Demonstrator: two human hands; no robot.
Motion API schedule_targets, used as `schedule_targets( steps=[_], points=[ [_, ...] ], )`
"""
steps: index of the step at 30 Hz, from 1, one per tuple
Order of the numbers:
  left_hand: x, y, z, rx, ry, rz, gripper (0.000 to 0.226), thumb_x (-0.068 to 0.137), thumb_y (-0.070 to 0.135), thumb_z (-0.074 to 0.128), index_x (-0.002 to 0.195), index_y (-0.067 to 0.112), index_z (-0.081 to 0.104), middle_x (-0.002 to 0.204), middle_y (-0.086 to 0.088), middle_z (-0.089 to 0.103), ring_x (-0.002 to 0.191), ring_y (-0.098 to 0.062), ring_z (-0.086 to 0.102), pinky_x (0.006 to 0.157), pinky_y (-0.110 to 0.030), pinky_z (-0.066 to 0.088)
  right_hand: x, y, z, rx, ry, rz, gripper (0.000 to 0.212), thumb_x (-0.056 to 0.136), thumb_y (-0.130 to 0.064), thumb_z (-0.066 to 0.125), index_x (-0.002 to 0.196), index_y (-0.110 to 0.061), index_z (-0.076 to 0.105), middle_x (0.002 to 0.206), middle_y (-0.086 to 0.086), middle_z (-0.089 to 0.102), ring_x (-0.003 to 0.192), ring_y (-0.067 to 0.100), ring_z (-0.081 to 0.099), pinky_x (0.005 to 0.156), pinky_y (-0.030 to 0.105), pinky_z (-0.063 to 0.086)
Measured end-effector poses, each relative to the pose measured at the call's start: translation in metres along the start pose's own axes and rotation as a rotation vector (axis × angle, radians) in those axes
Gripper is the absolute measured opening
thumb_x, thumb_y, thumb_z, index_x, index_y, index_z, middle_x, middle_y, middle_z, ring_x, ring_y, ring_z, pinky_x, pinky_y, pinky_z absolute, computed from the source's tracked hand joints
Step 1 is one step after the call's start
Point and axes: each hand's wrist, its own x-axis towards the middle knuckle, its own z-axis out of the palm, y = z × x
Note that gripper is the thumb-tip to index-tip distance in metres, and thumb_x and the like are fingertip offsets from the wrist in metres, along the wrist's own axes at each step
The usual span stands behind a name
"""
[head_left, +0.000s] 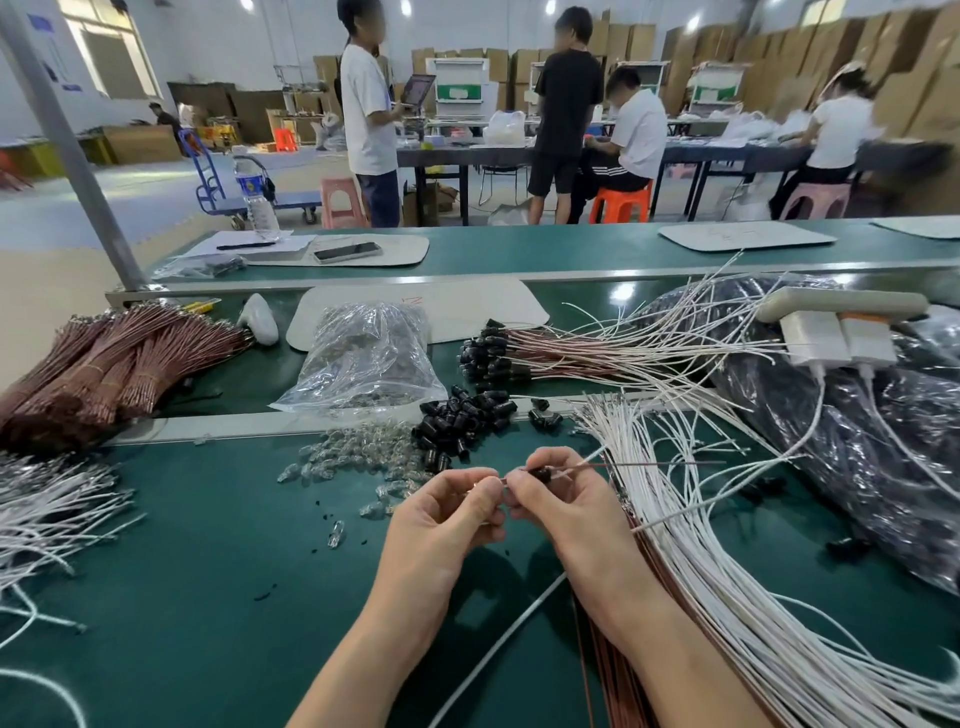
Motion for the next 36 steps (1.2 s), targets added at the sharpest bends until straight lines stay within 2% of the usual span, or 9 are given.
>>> schedule_targets(
  steps=[3, 5, 8, 14, 17, 23, 30, 36],
  points=[
    [-0.001, 0.001, -0.002, 0.017, -0.019, -0.005, 0.022, 0.08, 0.026, 0.075, 0.099, 0.015, 0.078, 0.093, -0.012, 0.075, 0.075, -0.015, 0.068, 0.068, -0.025, 0.057, 0.003, 0.002, -0.002, -0.01, 0.046, -0.011, 0.016, 0.091, -0.01, 0.073, 0.097, -0.016, 0.059, 0.081, 0.006, 0.076, 0.076, 0.016, 0.072, 0.078, 0.026, 0.058],
    [-0.001, 0.001, -0.005, 0.007, 0.012, 0.0, 0.028, 0.081, 0.029, 0.074, 0.103, 0.013, 0.075, 0.091, -0.011, 0.074, 0.074, -0.016, 0.068, 0.068, -0.027, 0.058, 0.004, 0.002, -0.004, 0.008, 0.077, -0.016, 0.016, 0.091, -0.011, 0.072, 0.099, -0.016, 0.06, 0.078, 0.005, 0.075, 0.076, 0.015, 0.072, 0.08, 0.028, 0.058],
    [-0.001, 0.001, -0.01, 0.046, 0.046, 0.033, 0.027, 0.081, 0.031, 0.072, 0.096, 0.009, 0.075, 0.085, -0.008, 0.073, 0.073, -0.015, 0.068, 0.067, -0.026, 0.058, 0.006, 0.001, -0.005, 0.035, 0.087, -0.021, 0.016, 0.091, -0.011, 0.072, 0.1, -0.015, 0.059, 0.074, 0.004, 0.074, 0.075, 0.014, 0.071, 0.076, 0.022, 0.057],
    [-0.003, 0.0, -0.013, 0.115, 0.028, 0.047, 0.019, 0.088, 0.028, 0.069, 0.092, 0.01, 0.075, 0.085, -0.007, 0.073, 0.074, -0.015, 0.068, 0.067, -0.025, 0.057, 0.003, 0.001, -0.004, 0.013, 0.062, -0.018, 0.016, 0.091, -0.012, 0.072, 0.1, -0.016, 0.059, 0.077, 0.002, 0.074, 0.078, 0.014, 0.072, 0.083, 0.028, 0.057],
    [-0.003, 0.0, -0.012, 0.132, 0.011, 0.042, 0.022, 0.086, 0.032, 0.069, 0.092, 0.011, 0.075, 0.085, -0.007, 0.074, 0.074, -0.015, 0.067, 0.068, -0.025, 0.058, 0.001, -0.001, -0.004, 0.019, 0.041, -0.013, 0.017, 0.091, -0.011, 0.072, 0.1, -0.015, 0.059, 0.078, 0.003, 0.074, 0.08, 0.015, 0.071, 0.085, 0.029, 0.057],
    [-0.002, 0.001, -0.012, 0.169, -0.028, 0.02, 0.019, 0.084, 0.04, 0.069, 0.087, 0.022, 0.077, 0.088, -0.007, 0.074, 0.076, -0.015, 0.069, 0.07, -0.025, 0.057, -0.001, -0.003, -0.003, 0.014, 0.026, 0.009, 0.016, 0.091, -0.009, 0.072, 0.102, -0.013, 0.06, 0.08, 0.005, 0.075, 0.081, 0.016, 0.073, 0.081, 0.024, 0.057],
    [0.0, 0.002, -0.012, 0.173, -0.023, -0.002, 0.022, 0.095, 0.028, 0.065, 0.089, 0.011, 0.076, 0.085, -0.007, 0.074, 0.074, -0.016, 0.069, 0.069, -0.026, 0.058, -0.001, -0.002, -0.003, -0.038, 0.008, 0.001, 0.018, 0.09, -0.012, 0.074, 0.103, -0.015, 0.062, 0.082, 0.005, 0.076, 0.081, 0.014, 0.074, 0.078, 0.021, 0.056],
    [0.0, 0.0, -0.011, 0.17, -0.005, -0.014, 0.023, 0.1, 0.02, 0.061, 0.09, 0.005, 0.075, 0.082, -0.006, 0.073, 0.071, -0.015, 0.067, 0.067, -0.025, 0.057, -0.003, -0.003, -0.001, -0.19, 0.008, -0.024, 0.031, 0.083, -0.029, 0.078, 0.108, -0.022, 0.061, 0.087, 0.005, 0.078, 0.078, 0.017, 0.075, 0.076, 0.021, 0.058]
  ],
)
